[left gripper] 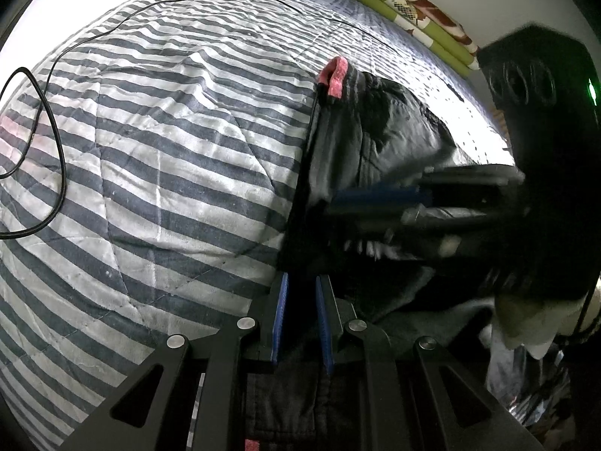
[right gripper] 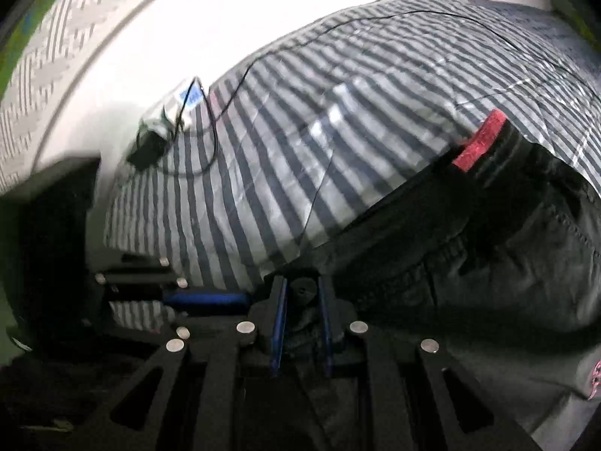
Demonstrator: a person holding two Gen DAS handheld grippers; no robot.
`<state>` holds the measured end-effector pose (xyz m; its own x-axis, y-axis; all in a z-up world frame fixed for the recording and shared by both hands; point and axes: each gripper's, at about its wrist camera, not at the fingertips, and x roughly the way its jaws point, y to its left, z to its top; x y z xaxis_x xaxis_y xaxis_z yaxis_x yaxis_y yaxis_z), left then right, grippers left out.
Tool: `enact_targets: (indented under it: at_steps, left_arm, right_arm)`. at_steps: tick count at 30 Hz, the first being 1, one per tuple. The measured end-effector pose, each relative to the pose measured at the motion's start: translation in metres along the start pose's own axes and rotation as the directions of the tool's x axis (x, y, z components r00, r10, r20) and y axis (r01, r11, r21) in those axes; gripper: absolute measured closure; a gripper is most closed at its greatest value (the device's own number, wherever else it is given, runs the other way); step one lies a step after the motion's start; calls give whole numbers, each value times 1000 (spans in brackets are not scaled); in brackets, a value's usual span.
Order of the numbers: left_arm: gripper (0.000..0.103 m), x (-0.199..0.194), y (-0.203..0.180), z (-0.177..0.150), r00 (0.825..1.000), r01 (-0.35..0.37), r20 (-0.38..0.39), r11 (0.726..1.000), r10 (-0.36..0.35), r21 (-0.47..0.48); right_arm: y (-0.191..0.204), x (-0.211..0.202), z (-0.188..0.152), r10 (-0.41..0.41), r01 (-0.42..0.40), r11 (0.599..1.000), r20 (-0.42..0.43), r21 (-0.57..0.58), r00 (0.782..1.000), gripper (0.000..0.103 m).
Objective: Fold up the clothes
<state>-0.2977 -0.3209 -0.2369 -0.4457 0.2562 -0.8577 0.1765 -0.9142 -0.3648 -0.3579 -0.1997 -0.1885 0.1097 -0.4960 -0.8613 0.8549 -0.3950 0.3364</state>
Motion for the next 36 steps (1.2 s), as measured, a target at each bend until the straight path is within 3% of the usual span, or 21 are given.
enact_targets:
  at_steps: [4,7,12,17,20,24,29,33,36]
  left_arm:
    - [87,0,0,0,1000,1,1,1000,-1,0]
    - [87,1,-1,0,1000,2,1,1000,-2,-1]
    - [87,3,0,2,1000,4,1,1000,-4,-5]
    - [87,2,-1,1,1000,1,3,1000,-1,-1]
    - [87,2,-1,0,1000,4,3,1000,-4,-3]
    - [87,2,0,0,1000,5,2,1000,-5,-3]
    - [87,2,0,0,1000,2,3,1000,-2,2]
    - [87,-1,3,-3,1000,8,1,1000,-8,-3]
    - [87,-2,3,-4,1000,7,1,1000,-7,-4]
  right_arm:
    - [23,7,-14,-137,141,978,37,-156,990,88]
    - [43,14,-24,-277,301,906,123,-298,953,88]
    - [37,17,-22,-303,340,892,166,-298,939,88]
    - [16,13,-5,-210,231,951,120,-204,970,88]
    - [-5,1,2,-111,118,991,105,-65,988,83]
    - [-24,-12,5,-18,13,999,124,37,992,83]
    - [-24,-12,6,-7,2,999,112,44,994,83]
    - [-5,-3,-2,3,-1,998,41,-55,999,82]
    - [-10,-13,-1,38,-37,999,86,-21,996,82]
